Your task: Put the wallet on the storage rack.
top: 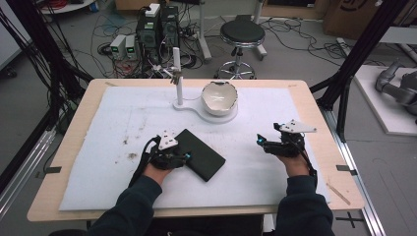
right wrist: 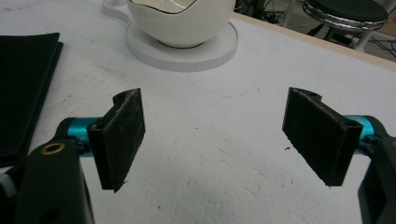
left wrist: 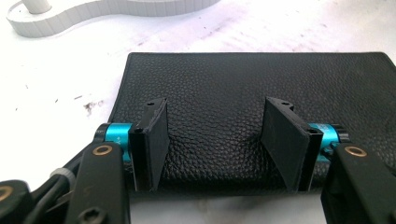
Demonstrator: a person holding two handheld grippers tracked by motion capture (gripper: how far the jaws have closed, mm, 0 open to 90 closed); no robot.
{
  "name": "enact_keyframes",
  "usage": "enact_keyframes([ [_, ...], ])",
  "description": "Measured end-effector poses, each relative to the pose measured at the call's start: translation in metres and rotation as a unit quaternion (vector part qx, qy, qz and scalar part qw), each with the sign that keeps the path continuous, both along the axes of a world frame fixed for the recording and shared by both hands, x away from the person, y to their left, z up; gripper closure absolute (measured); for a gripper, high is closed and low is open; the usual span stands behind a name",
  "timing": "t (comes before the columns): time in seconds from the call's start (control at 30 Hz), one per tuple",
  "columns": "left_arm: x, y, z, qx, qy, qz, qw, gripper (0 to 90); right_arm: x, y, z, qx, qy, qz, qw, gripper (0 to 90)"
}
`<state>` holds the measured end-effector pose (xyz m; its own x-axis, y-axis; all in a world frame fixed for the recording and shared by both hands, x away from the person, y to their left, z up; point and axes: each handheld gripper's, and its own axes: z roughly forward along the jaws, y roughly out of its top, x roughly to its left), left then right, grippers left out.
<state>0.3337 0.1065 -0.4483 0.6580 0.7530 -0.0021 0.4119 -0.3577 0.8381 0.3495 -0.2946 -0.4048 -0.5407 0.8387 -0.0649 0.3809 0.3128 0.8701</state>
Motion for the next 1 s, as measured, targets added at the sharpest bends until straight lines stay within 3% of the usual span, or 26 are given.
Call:
enact_keyframes([
  [0.13,0.002,0.003,0.001,-0.014,0.006,-0.002,0.9999,42.8,0.0,0.001,0.0,0.001,0.002,0.001,1.0,21.4],
  [0.2,0.002,0.008,0.003,-0.036,0.009,0.0,0.9993,43.4,0.0,0.001,0.0,0.0,-0.001,0.003,1.0,21.4],
  [0.27,0.001,0.016,0.008,-0.057,-0.005,0.002,0.9984,41.5,-0.001,0.001,0.0,0.005,0.001,0.003,1.0,21.4],
  [0.37,0.002,0.036,0.016,-0.069,-0.021,0.013,0.9973,39.5,-0.002,0.003,0.001,0.012,0.004,0.009,0.9999,21.4],
  [0.53,0.002,0.087,0.03,-0.093,-0.045,0.051,0.9934,37.0,-0.006,0.013,0.002,0.027,0.001,0.022,0.9994,21.4],
  [0.67,0.0,0.117,0.032,-0.099,-0.058,0.069,0.991,32.5,-0.013,0.028,0.005,0.031,-0.026,0.038,0.9984,26.5],
  [0.73,-0.001,0.126,0.03,-0.103,-0.062,0.077,0.9897,31.9,-0.014,0.037,0.003,0.031,-0.029,0.05,0.9978,26.5],
  [0.87,0.001,0.135,0.029,-0.108,-0.067,0.092,0.9876,31.8,-0.017,0.059,-0.003,0.02,-0.017,0.076,0.9968,26.5],
  [1.0,0.001,0.138,0.028,-0.107,-0.067,0.096,0.9873,31.8,-0.02,0.087,-0.012,0.01,0.002,0.109,0.994,23.5],
])
